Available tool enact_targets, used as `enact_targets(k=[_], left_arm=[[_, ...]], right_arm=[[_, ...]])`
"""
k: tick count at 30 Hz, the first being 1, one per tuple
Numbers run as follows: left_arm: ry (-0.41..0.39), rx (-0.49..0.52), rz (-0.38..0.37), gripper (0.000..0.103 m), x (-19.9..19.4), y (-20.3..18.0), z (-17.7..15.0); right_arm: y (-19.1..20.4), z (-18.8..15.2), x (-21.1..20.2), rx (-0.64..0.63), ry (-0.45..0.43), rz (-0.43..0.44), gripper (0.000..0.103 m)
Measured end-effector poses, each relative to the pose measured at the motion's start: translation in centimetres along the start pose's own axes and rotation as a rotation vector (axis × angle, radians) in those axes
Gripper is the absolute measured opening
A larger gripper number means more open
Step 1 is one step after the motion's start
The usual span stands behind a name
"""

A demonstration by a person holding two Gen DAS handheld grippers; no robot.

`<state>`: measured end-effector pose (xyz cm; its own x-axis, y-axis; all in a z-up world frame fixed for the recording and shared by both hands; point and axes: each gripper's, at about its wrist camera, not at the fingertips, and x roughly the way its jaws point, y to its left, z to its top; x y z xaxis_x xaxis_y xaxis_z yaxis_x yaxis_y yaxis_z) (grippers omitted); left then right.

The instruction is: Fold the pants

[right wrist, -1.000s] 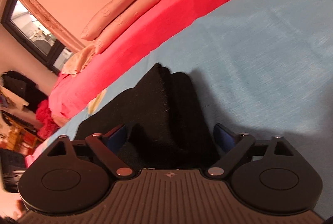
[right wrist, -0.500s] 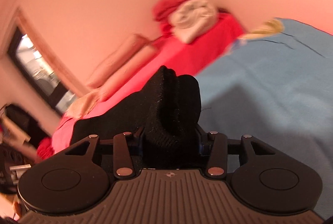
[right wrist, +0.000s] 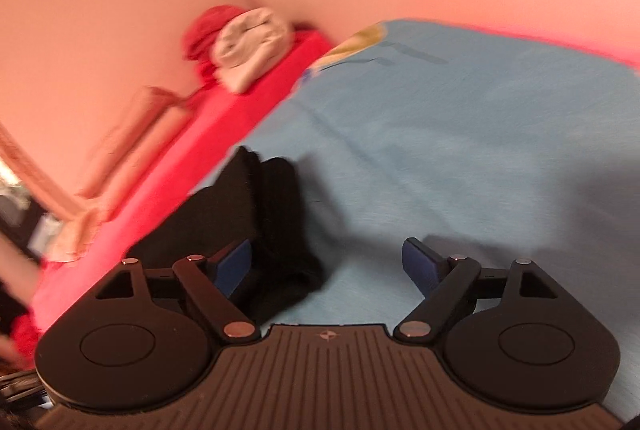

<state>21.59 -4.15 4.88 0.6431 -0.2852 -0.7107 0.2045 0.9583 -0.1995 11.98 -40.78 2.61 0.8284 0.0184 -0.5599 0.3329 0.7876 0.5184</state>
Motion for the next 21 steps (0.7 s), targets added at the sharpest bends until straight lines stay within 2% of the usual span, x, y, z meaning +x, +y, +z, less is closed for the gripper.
enact_targets(k=[3, 6, 11, 15, 21], left_arm=[[-0.022, 0.026, 0.107, 0.103, -1.6, -0.1, -1.6], [0.001, 0.048, 0.152, 0.103, -2.1, -1.0, -2.8], [0.01, 0.112, 0.238, 0.103, -2.3, -3.5, -4.5], [0.014, 0.156, 0.261, 0.103, -2.4, -4.8, -5.5], [0.018, 0.185, 0.286, 0.103, -3.2, -5.9, -6.6]], right_arm=[[0.0, -1.3, -1.7, -0.032, -0.02, -0.076, 0.087], [1.2, -2.7, -2.6, -0.086, 0.012, -0.06, 0.088], [5.5, -6.0, -3.2, -0.304, 0.076, -0.06, 0.09], [7.2, -7.7, -3.6, -0.4, 0.084, -0.081, 0.091], [7.8, -8.9, -4.4, -0.445, 0.095, -0.069, 0.091]])
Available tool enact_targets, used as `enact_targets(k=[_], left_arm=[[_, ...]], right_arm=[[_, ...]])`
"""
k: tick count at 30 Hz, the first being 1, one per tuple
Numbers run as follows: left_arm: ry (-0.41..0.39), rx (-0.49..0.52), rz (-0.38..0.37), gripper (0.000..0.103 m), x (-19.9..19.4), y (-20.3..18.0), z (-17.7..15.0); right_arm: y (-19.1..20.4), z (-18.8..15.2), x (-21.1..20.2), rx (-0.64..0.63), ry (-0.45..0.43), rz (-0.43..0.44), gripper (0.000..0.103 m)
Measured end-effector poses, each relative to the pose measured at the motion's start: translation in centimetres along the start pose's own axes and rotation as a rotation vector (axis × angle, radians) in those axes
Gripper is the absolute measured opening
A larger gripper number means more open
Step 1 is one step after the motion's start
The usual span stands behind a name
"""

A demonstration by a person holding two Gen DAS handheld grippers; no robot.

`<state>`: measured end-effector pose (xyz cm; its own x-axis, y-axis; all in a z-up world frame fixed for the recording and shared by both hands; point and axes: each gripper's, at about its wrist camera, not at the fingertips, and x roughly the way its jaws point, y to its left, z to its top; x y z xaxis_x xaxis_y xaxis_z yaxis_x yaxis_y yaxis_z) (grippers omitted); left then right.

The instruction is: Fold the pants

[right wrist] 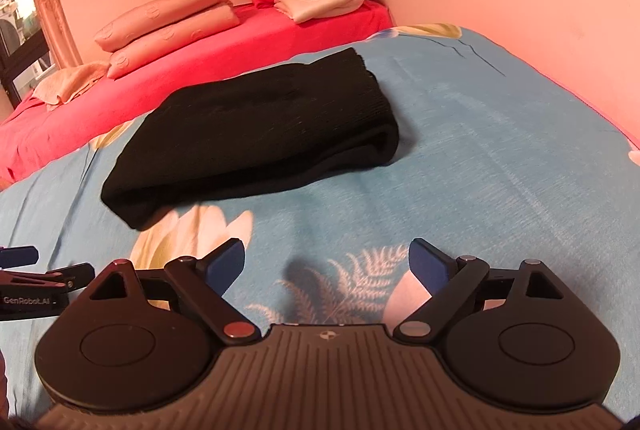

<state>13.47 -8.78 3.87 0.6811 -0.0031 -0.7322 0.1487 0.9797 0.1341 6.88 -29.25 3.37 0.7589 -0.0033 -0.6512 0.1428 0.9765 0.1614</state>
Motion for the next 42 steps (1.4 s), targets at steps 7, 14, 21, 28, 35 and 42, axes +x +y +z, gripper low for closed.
enact_targets(k=[7, 14, 21, 28, 35, 42], left_arm=[[0.011, -0.002, -0.01, 0.103, -0.3, -0.3, -0.4], [0.01, 0.001, -0.009, 0.103, -0.4, -0.3, -0.5], [0.009, 0.001, -0.018, 0.103, -0.3, -0.5, -0.2], [0.011, 0.004, -0.024, 0.103, -0.1, -0.7, 0.0], [0.019, -0.002, -0.03, 0.103, 0.1, -0.5, 0.1], [0.024, -0.004, -0.031, 0.103, 0.3, -0.4, 0.1]], right_arm=[[1.1, -0.5, -0.3, -0.026, 0.017, 0.014, 0.093], [1.4, -0.7, -0.2, -0.035, 0.027, 0.03, 0.093], [1.7, -0.7, -0.1, -0.048, 0.03, 0.041, 0.093], [1.8, -0.6, 0.0, -0.047, 0.033, 0.043, 0.093], [2.0, -0.5, 0.1, -0.058, 0.037, 0.049, 0.093], [2.4, -0.5, 0.2, -0.066, 0.04, 0.059, 0.093]])
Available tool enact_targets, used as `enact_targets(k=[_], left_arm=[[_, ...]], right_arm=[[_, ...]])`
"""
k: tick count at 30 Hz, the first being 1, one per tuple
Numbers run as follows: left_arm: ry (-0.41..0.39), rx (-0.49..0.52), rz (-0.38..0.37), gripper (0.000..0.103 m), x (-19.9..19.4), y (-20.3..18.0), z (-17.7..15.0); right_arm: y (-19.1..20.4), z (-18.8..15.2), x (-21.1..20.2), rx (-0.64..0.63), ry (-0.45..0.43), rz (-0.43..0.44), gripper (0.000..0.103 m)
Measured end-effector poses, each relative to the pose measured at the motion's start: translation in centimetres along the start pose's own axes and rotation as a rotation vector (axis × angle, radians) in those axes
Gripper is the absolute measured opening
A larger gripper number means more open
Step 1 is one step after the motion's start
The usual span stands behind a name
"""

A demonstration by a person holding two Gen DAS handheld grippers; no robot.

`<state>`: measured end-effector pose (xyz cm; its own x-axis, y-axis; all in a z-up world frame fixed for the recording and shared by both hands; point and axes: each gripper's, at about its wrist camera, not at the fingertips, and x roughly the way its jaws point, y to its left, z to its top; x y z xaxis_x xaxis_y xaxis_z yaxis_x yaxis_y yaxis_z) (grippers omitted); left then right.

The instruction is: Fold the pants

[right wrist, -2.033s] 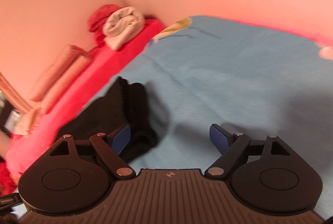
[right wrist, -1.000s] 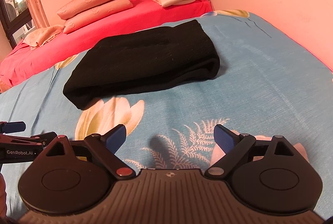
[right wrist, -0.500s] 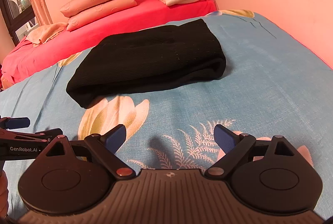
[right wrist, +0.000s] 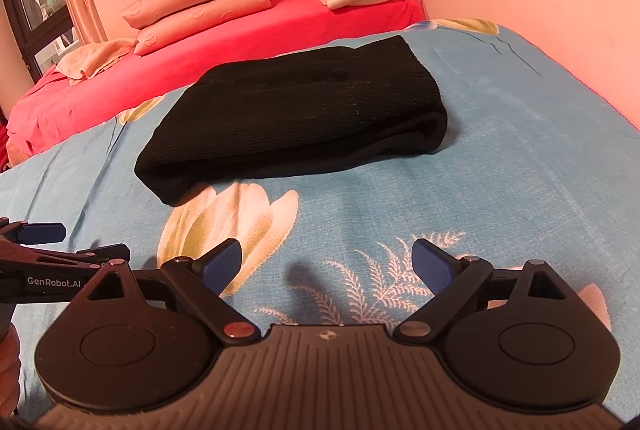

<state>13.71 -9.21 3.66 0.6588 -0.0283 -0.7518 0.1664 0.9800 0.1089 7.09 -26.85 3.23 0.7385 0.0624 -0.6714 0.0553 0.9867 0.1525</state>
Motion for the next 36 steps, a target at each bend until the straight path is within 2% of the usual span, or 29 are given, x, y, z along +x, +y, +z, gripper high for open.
enact_targets(k=[36], left_arm=[[0.018, -0.002, -0.025, 0.103, 1.1, 0.1, 0.3]], right_arm=[[0.3, 0.4, 1.5, -0.001, 0.034, 0.02, 0.094]])
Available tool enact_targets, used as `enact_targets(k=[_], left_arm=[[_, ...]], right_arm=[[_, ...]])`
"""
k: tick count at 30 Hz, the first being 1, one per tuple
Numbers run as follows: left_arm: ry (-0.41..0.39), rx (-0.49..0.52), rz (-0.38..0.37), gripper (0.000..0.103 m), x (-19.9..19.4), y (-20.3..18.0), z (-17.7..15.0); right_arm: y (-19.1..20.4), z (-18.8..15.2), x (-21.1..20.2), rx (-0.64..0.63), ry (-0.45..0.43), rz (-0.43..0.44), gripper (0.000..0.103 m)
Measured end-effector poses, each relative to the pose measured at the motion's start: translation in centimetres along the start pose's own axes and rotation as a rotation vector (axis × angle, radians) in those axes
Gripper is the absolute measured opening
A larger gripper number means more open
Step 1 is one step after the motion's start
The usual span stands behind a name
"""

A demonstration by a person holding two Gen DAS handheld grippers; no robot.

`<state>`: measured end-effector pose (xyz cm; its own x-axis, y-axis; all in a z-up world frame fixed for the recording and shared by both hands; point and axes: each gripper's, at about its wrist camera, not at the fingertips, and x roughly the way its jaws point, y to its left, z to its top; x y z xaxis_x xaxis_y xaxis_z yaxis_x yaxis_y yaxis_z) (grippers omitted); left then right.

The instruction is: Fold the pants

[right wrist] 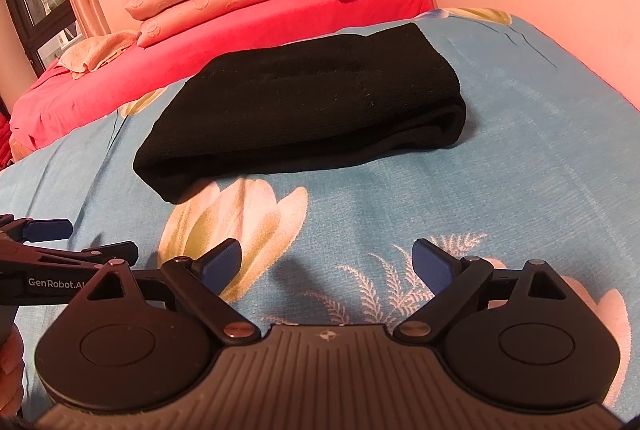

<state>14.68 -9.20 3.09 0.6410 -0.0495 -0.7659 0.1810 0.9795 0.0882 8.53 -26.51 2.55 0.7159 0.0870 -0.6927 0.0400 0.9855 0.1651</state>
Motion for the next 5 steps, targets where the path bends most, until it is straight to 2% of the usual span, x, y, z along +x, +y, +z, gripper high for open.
enact_targets(k=[5], left_arm=[[-0.006, 0.006, 0.004, 0.103, -0.16, -0.08, -0.07]], right_arm=[[0.15, 0.0, 0.11, -0.003, 0.002, 0.003, 0.094]])
